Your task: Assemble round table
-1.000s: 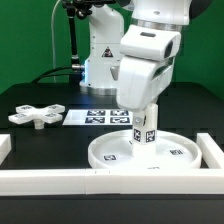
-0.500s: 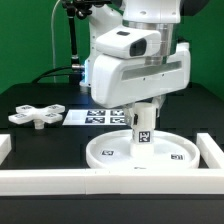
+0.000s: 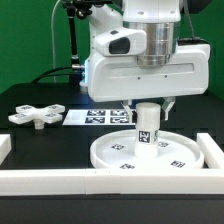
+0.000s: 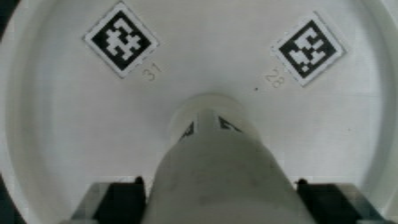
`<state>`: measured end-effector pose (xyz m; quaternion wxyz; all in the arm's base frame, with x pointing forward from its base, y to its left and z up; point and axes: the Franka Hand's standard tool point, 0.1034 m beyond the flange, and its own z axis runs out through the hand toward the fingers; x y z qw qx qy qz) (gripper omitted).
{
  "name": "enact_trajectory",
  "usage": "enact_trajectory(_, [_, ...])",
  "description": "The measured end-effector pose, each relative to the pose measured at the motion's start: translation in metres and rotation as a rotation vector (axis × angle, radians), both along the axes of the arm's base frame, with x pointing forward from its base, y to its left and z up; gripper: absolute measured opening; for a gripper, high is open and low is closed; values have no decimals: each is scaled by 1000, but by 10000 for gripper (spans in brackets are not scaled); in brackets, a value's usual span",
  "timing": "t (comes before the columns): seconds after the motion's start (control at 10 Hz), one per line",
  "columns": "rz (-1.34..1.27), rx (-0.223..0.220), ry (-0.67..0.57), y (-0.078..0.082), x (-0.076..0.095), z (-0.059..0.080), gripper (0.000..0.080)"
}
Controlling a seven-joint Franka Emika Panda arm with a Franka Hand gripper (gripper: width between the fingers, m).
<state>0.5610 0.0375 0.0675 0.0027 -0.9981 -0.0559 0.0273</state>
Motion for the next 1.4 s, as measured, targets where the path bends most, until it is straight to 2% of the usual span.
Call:
enact_trajectory(0.2, [-114,-3,-1,1,0,0,409])
enact_trajectory(0.3, [-120,-4,0,1,0,0,485])
enact_trajectory(0.4, [-117,-4,1,1,0,0,485])
enact_trajectory(0.5, [-102,-6,1,1,-1,1,595])
enact_trajectory(0.6, [-75,-4,-2,2,-6,8,638])
enact_trajectory(0.8, [-14,1,0,-7,-23,33,646])
enact_trajectory(1.0, [46,5,-7,-27,-31,52,649])
enact_trajectory(1.1, [50,5,-9,-39,-32,55,649])
enact_trajectory(1.4, [48,4,-7,-38,-33,53,649])
